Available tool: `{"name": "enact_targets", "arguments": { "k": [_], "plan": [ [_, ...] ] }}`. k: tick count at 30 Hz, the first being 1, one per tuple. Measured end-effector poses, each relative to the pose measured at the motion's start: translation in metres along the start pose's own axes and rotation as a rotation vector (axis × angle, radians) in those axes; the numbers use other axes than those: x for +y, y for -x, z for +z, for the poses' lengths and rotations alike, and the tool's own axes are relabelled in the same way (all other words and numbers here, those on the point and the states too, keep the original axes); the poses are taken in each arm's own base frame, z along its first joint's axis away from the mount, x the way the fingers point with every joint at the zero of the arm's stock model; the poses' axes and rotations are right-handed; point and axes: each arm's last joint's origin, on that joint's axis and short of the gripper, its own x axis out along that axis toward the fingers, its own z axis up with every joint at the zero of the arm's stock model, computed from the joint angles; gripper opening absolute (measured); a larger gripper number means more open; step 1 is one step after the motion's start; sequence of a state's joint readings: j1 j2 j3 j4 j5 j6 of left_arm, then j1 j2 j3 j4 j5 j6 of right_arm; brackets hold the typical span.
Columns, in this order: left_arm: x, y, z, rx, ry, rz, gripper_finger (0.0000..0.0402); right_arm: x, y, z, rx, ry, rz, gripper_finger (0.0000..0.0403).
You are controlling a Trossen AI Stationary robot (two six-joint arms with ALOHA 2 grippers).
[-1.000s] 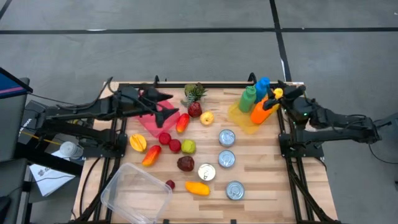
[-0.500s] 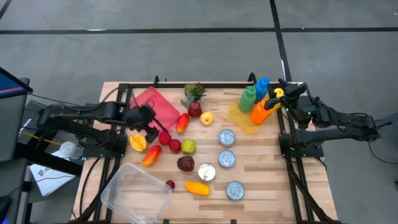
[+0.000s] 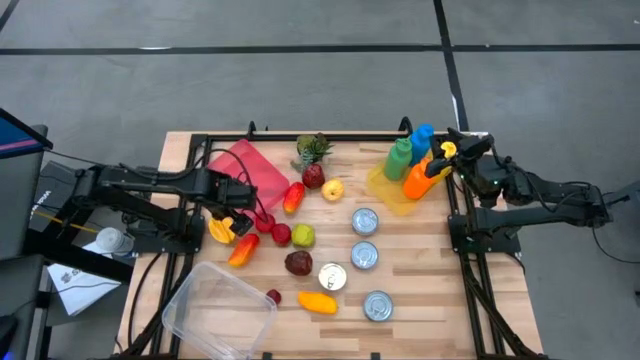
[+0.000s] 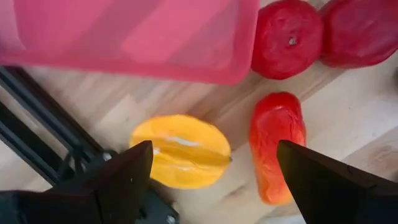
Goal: Pick & Place Food Item
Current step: Put the yellow star fruit into the transparent bin
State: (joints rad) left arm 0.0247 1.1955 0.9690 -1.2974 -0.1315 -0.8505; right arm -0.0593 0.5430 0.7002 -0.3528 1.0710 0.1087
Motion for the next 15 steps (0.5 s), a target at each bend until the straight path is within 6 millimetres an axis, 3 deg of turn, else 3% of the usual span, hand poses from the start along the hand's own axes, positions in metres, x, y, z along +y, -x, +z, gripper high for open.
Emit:
{"name": "enact_targets", "arguments": {
  "k": [8, 15],
  "plan": [
    [0.004, 0.006, -0.014, 0.034, 0.188, 0.048, 0.0335, -0.001, 0.000, -0.007, 0.040, 0.006, -0.005, 0.0260],
    [0.003, 0.003, -0.014, 0.017, 0.406, 0.092, 0.0335, -0.001, 0.000, -0.007, 0.041, 0.005, 0.002, 0.0260]
  ]
}}
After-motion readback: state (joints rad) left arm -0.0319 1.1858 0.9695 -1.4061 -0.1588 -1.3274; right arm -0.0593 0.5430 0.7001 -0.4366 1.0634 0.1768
